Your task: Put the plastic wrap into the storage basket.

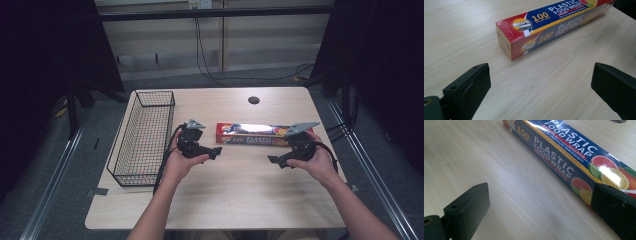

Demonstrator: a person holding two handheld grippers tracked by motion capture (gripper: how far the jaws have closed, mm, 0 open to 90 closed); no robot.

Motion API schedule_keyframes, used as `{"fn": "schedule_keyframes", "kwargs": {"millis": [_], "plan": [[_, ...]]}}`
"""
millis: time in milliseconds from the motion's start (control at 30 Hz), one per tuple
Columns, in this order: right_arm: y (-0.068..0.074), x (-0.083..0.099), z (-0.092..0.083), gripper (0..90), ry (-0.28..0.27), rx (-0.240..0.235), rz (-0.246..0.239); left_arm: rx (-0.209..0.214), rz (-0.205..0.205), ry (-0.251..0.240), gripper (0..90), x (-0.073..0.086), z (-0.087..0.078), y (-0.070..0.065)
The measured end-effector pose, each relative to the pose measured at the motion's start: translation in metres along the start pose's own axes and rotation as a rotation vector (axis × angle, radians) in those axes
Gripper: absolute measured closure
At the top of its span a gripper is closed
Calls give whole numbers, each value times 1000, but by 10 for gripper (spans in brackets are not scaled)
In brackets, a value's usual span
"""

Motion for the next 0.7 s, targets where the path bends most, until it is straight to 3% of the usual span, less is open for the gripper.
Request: {"fn": "schedule_keyframes", "kwargs": {"millis": [67, 233, 467, 633, 700], "plan": [[-2, -2, 0, 26, 11, 1, -17, -6, 17, 8, 29, 1, 0, 1], [-14, -13, -1, 33, 2, -1, -18, 1, 11, 4, 34, 2, 2, 2], [-37, -23, 9, 51, 39, 17, -33, -1, 17, 45, 37, 7, 9, 3], [-49, -29, 17, 70, 54, -3, -67, 10, 23, 59, 37, 9, 11, 0], [-54, -29, 21, 77, 48, -15, -56, 5, 23, 63, 37, 10, 11, 0]]}}
Point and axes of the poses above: each handheld gripper's, and its own axes: z roughly forward along the jaws, x roughly out of its underside, y roughly to its left, the point moved 5 cm from there along z, roughly forward along the jaws, and after that the axes turned 3 degrees about -z, right-handed, at the moved point
